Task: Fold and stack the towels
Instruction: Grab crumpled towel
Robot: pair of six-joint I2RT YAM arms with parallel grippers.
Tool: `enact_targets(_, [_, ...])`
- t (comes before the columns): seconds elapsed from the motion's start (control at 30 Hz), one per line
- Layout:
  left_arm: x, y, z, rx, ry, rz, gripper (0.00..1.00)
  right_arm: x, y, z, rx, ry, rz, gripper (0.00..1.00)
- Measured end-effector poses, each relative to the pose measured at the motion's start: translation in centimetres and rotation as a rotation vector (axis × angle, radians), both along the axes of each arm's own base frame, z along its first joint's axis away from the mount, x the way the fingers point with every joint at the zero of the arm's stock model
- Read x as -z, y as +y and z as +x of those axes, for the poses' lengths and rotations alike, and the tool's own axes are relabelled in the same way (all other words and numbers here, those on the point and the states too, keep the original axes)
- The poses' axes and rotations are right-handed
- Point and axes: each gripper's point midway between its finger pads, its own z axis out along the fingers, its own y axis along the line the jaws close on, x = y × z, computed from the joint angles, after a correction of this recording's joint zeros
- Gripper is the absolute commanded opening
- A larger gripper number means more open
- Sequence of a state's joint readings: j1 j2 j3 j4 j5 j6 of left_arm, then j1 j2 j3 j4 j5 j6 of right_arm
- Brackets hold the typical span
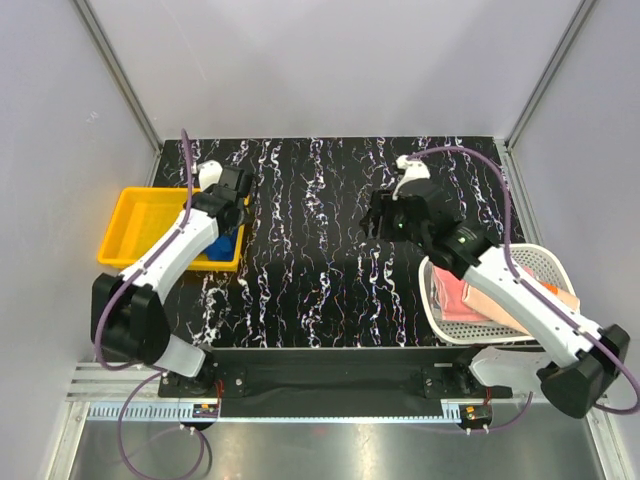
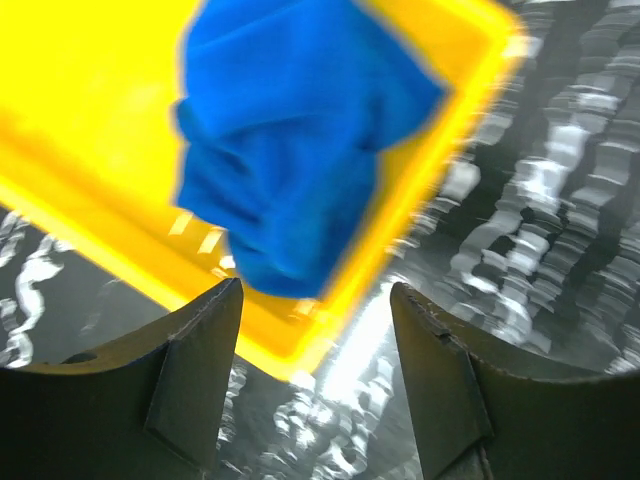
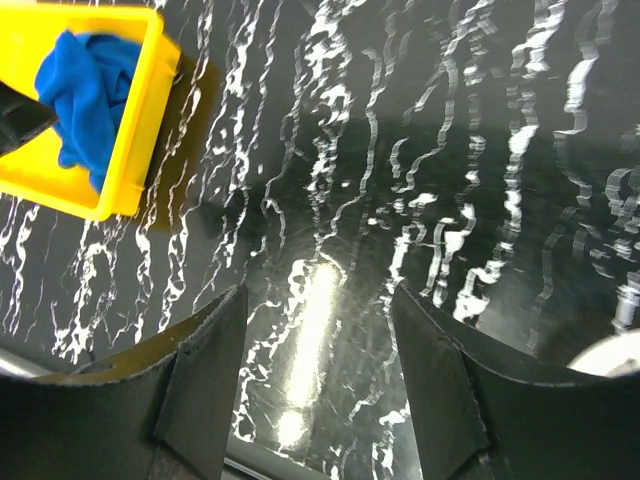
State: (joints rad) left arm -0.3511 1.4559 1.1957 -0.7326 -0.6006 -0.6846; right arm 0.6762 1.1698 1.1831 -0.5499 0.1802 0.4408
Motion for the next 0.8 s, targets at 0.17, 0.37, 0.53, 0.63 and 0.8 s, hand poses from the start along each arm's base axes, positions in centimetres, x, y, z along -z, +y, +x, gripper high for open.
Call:
enact_targets(0.17, [3.6, 3.4, 0.5, -0.095, 0.108, 0.056, 0.66, 2.4, 2.1, 0.9, -0.053, 0.057, -0.004, 0.65])
enact_targets(0.37, [7.0, 5.2, 1.5, -0.135, 0.189, 0.07, 0.62, 3.8, 2.8, 0.7, -0.083, 0.083, 0.001, 0.65])
enact_targets(0.53, [9.3, 5.5, 2.3, -0.134, 0.224, 0.048, 0.4, 4.3, 2.9, 0.4, -0.096, 0.095, 0.003, 0.64])
enact_targets(0.63, [9.4, 5.3, 2.7, -0.123, 0.218, 0.035, 0.08, 4.6, 2.8, 0.3, -0.095, 0.101, -0.002, 0.64])
enact_targets(0.8, [8.4, 4.9, 3.3, -0.103, 0.192, 0.014, 0.0, 4.8, 2.8, 0.3, -0.095, 0.104, -0.004, 0.64])
